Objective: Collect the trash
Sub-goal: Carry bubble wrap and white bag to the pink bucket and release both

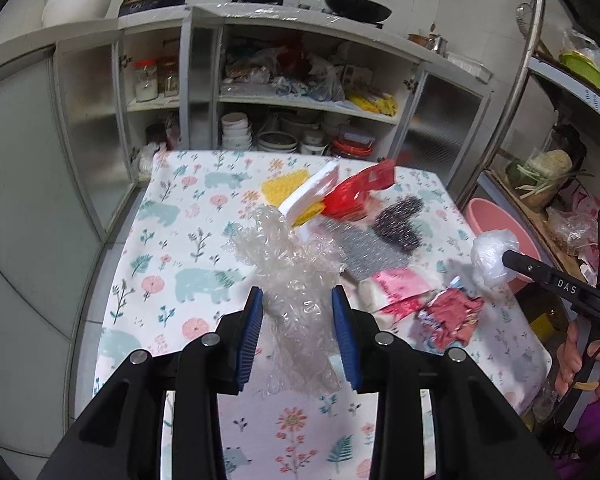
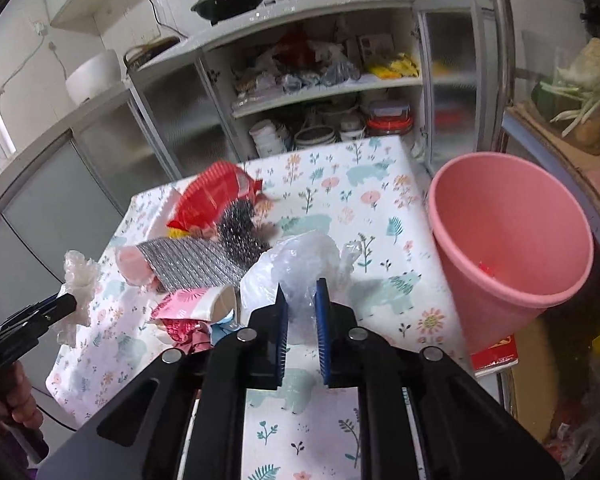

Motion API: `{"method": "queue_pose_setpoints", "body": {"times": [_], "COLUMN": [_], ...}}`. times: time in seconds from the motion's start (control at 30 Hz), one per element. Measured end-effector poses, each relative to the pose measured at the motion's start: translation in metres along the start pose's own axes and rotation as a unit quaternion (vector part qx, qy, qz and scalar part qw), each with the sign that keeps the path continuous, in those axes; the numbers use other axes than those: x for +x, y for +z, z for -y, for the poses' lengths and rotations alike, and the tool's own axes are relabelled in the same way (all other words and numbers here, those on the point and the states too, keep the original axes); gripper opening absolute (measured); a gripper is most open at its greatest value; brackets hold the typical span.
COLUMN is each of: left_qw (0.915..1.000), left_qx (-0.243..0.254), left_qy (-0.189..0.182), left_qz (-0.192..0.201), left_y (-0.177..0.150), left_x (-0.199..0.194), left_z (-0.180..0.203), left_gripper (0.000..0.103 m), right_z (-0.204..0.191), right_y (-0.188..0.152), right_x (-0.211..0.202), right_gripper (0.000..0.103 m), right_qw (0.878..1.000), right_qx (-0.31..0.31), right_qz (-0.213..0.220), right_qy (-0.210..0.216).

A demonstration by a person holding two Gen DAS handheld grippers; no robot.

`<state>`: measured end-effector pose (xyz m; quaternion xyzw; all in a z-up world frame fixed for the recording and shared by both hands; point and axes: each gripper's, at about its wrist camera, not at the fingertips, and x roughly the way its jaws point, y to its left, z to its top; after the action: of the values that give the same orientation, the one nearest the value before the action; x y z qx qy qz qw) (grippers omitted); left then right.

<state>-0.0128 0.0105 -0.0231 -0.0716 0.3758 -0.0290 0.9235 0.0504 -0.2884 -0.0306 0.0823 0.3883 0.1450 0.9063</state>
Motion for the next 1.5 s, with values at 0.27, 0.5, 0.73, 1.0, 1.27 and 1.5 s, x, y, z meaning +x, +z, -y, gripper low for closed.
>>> {"method": "queue_pose_setpoints", "body": {"times": [0.27,0.5,0.73,1.0,1.27,1.5], "left_qw": [0.9988,0.9952,0.9882,0.9809,0.9762,0.9714], "left_qx": [0.029,0.066,0.107,0.135,0.156,0.171], "left_qy": [-0.033,-0.066,-0.102,-0.136,-0.15,-0.165], "left_qz": [0.021,0.028,0.038,0.032,0.019,-0.002], "left_y": [0.023,0.043,0.06,0.071,0.078,0.08], "left_x": [0.0,0.01,0.025,0.052,0.083,0.117], "left_z": [0.043,0.092,0.153,0.214,0.257,0.29], "left_gripper": [0.034,0.034,0.034,0.034,0.034,0.034], "right_z": [0.024,0.067,0.109,0.14,0.157,0.172], "right_y": [0.006,0.009,0.014,0.019,0.025,0.028], "right_x": [-0.029,-0.045,-0.054,-0.054,-0.05,-0.035], "right_gripper": [0.013,0.013,0.013,0.013,0.013,0.013], "right_qw": [0.999,0.995,0.989,0.986,0.985,0.984], "right_qx": [0.018,0.053,0.082,0.089,0.087,0.091], "right_qz": [0.04,0.065,0.088,0.094,0.094,0.082], "right_qy": [-0.018,-0.048,-0.08,-0.103,-0.118,-0.132]}}
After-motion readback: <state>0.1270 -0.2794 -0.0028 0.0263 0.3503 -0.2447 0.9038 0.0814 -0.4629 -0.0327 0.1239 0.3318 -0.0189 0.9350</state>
